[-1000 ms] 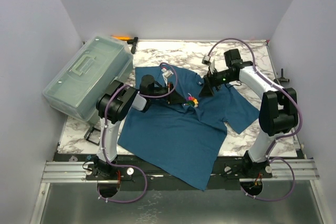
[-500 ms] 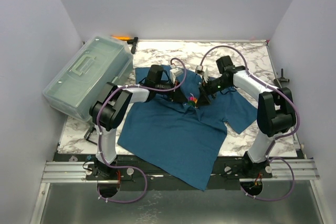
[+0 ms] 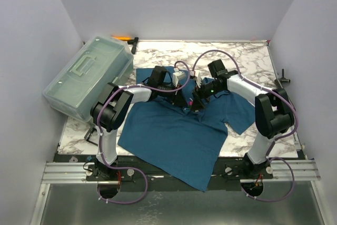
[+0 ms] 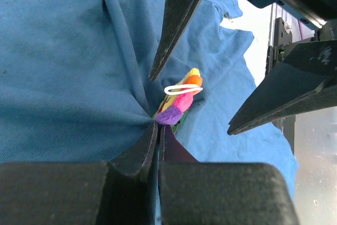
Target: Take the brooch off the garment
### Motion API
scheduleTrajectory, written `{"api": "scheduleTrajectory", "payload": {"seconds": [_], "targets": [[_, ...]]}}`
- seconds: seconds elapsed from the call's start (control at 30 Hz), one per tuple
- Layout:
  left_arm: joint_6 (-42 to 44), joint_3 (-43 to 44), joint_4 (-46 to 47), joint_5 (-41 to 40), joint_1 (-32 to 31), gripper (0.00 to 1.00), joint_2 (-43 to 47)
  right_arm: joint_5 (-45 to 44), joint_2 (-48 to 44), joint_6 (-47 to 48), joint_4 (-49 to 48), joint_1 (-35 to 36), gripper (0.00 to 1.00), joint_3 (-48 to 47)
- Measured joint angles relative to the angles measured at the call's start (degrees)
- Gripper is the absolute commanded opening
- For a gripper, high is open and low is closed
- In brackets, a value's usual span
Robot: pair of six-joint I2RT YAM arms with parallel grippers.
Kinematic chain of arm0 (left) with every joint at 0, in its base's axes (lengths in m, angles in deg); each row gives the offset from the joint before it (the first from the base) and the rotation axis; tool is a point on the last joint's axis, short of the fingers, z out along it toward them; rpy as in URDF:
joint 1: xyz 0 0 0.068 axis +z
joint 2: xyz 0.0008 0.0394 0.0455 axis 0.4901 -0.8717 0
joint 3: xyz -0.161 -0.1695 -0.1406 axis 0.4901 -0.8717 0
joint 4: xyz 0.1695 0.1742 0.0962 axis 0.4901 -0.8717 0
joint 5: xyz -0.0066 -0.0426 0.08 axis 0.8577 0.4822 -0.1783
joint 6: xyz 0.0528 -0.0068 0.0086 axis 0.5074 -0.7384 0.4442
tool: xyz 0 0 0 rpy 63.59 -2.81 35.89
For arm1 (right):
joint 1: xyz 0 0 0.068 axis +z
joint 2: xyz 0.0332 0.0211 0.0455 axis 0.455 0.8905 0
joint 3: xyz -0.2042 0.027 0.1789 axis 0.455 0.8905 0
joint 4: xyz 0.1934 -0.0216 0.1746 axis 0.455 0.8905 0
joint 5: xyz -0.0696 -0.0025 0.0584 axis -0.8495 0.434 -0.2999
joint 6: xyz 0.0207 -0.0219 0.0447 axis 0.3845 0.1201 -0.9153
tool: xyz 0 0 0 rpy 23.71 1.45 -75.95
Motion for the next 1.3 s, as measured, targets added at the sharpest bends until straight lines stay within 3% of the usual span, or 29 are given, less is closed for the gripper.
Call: {"api": "scheduleTrajectory", "payload": {"seconds": [0.17,0.47,0.67,0.73,0.87,0.93,1.03,1.3], "targets": [[0.0,0.8,-0.8,0.1,0.0,0.0,0.0,-0.5,0.0,-1.3,-2.9,0.4,0.67,2.3],[-0.2,0.9,-1.2,0.2,0.0,0.0,0.0,-0.8,0.0,-4.1,-8.2,0.9,0.46,5.3],[-0.4,0.9,-1.2,0.2,0.0,0.0,0.0,-1.0,0.0,-5.8,-10.8,1.2,0.2,6.0],[-0.6,0.9,-1.4,0.2,0.0,0.06,0.0,-1.4,0.0,-6.2,-11.7,1.2,0.1,6.3],[-1.7,0.9,-1.4,0.1,0.4,0.34,0.0,-1.5,0.0,-7.7,-14.0,1.1,0.01,7.6],[-3.1,0.8,-0.3,0.1,0.8,0.5,0.0,-1.5,-0.3,-8.7,-15.3,1.1,0.01,8.7],[-6.6,-0.5,3.8,0.0,3.1,0.64,1.1,-1.5,-1.4,-11.1,-18.2,1.1,0.01,11.2],[-14.0,-11.6,19.8,-2.4,9.7,0.63,8.7,-1.7,-9.3,-23.1,-34.2,0.7,0.0,20.9]]}}
